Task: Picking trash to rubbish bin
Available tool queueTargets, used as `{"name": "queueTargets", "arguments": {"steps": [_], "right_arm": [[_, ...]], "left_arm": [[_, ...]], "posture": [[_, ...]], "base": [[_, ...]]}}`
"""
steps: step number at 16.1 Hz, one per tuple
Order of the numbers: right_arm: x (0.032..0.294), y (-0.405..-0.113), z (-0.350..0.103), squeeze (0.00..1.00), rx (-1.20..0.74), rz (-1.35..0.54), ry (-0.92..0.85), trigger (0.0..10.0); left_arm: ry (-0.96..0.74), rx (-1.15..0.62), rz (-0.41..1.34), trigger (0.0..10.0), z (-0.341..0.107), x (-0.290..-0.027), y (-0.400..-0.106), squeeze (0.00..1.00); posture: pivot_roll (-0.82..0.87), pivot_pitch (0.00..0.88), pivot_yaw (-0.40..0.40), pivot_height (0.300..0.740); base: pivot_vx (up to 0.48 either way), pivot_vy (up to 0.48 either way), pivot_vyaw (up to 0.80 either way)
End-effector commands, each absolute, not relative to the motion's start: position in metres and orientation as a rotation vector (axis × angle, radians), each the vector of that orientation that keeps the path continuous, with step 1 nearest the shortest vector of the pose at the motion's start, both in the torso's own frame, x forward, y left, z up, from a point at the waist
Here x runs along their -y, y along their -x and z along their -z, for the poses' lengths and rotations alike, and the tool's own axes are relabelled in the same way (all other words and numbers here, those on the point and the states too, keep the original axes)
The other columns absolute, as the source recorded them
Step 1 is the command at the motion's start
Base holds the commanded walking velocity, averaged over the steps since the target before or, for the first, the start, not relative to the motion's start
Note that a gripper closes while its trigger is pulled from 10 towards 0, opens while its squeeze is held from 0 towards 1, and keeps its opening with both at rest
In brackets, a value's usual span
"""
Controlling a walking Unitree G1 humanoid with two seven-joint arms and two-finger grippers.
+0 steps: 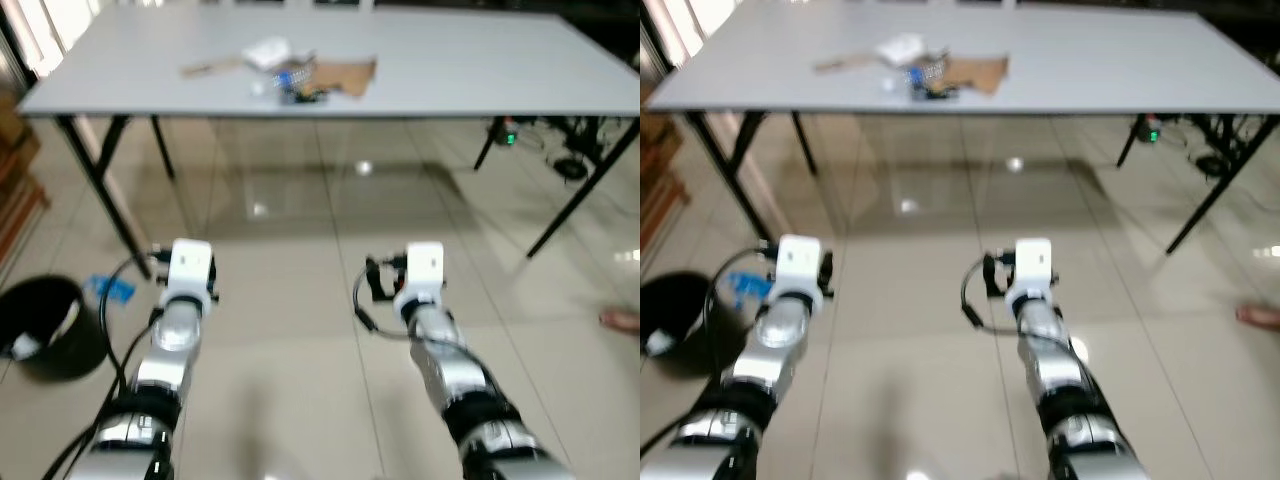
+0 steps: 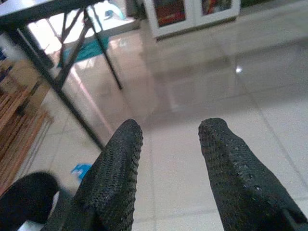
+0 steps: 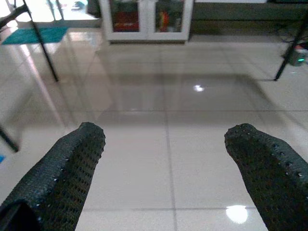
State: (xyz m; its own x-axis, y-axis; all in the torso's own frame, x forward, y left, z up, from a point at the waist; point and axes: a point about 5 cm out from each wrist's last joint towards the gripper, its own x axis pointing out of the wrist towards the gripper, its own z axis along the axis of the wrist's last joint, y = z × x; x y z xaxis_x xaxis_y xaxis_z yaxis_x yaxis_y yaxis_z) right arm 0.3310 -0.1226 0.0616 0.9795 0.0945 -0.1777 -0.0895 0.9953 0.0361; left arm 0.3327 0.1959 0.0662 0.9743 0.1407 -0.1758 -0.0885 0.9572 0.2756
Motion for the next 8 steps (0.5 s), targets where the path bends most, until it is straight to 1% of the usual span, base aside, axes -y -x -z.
{"name": "queueTargets", "arguments": {"steps": [1,4,7,8], "right_arm": [[0.136,-0.331,-0.061,0.0,-0.182,-0.045,-0.036,10.0],[0.137,-0.334,-0.069,0.0,-0.137,-0.034,-0.044,10.0],[0.143,-0.341,-0.094,0.0,-0.003,0.001,-0.076,10.0],[0.146,-0.344,-0.108,0.0,0.063,0.007,-0.083,10.0]], "left_arm": [[-0.263,-0.186,-0.084,10.0,-0.068,-0.184,-0.335,0.0],[-0.265,-0.143,-0.096,10.0,-0.078,-0.185,-0.339,0.0],[-0.259,-0.013,-0.079,10.0,-0.101,-0.178,-0.345,0.0],[-0.25,0.07,-0.058,10.0,-0.118,-0.172,-0.348,0.0]], "posture": [[-0.01,0.089,-0.049,0.74],[0.0,0.094,-0.051,0.74],[-0.01,0.095,-0.052,0.74],[0.0,0.097,-0.054,0.74]], "base": [[0.48,0.0,0.0],[0.48,0.0,0.0],[0.48,0.0,0.0],[0.48,0.0,0.0]]}}
